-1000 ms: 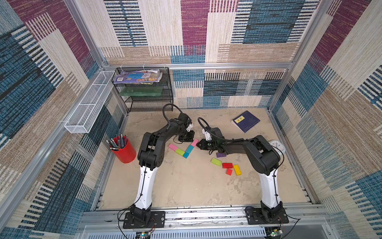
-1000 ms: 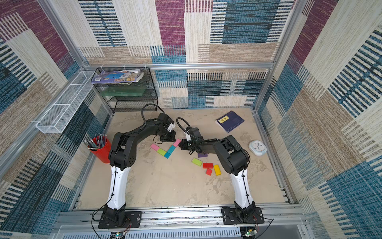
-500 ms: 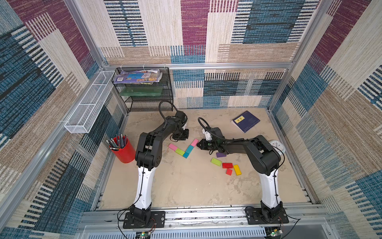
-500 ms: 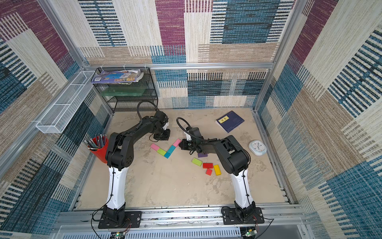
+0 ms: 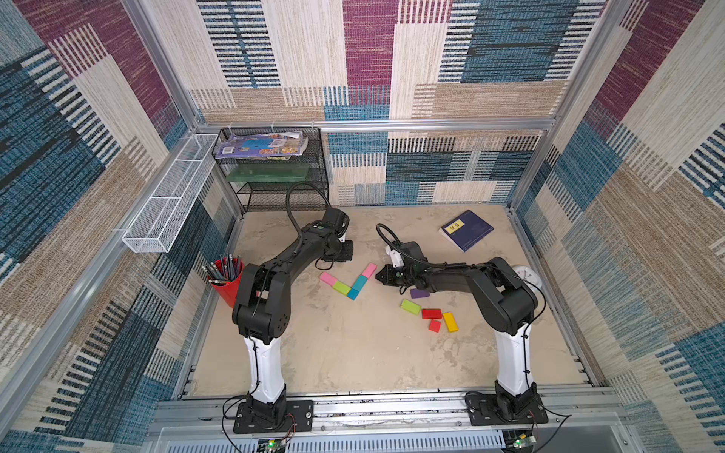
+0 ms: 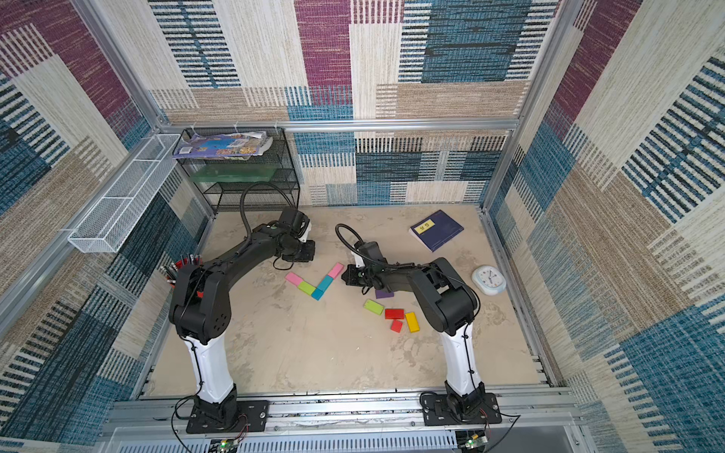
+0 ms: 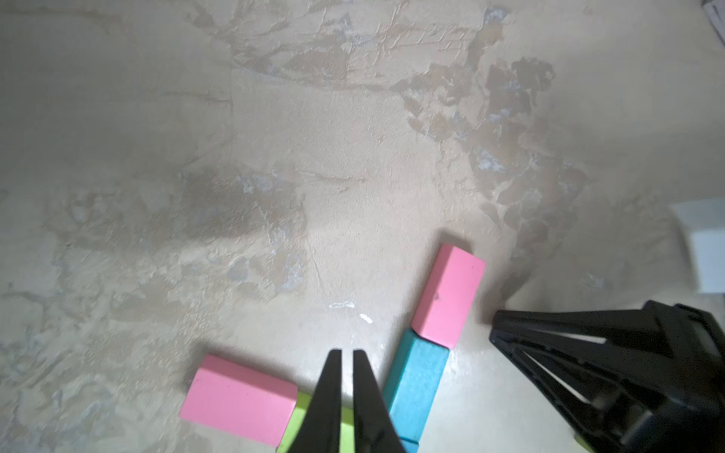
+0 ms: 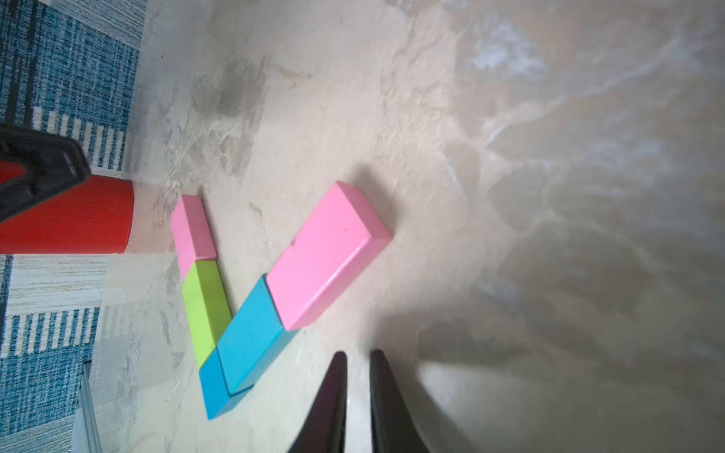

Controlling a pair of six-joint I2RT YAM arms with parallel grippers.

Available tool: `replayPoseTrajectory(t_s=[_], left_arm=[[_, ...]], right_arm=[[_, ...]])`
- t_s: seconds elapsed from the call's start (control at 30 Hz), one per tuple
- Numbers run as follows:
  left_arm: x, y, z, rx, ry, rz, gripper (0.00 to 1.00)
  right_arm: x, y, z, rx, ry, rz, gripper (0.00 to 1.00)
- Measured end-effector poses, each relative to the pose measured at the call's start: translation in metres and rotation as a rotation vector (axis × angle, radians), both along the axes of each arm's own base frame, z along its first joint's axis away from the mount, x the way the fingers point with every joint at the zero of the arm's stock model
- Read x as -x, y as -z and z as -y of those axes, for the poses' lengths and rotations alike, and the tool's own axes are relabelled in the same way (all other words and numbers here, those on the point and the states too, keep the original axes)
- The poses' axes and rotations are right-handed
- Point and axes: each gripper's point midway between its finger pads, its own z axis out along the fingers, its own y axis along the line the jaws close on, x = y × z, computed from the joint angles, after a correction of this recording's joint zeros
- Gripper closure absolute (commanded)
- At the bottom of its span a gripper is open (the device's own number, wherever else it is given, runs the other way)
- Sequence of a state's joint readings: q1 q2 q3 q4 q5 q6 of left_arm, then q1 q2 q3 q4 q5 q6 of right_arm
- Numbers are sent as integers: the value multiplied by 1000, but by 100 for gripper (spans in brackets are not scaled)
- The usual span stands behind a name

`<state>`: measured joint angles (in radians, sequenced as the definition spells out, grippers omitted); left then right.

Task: Assemble the letter v with building blocks
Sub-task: Assemble the building block at the center of the board, then pick up the building block from the center of the board.

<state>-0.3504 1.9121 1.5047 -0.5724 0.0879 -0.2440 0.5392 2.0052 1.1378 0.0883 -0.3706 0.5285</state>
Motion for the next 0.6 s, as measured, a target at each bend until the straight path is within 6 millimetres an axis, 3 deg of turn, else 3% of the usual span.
replayPoseTrajectory(t_s=[0.17,0.23,0.33,0.47,0.6], left_arm=[[41,-21,-3,81,-10,66,60],[57,-23,-1,114,3,78,52],[82,-15,4,157,16,57,43],[111,-5,21,221,59,30,35],[133,-18,50,279,144,68,32]], right_arm=[[13,-64,5,47,-1,137,39],[19,-79,14,84,11,178,31],[29,-75,46,184,75,168,19],[48,-55,85,314,138,125,13],[64,-43,111,389,177,97,5]])
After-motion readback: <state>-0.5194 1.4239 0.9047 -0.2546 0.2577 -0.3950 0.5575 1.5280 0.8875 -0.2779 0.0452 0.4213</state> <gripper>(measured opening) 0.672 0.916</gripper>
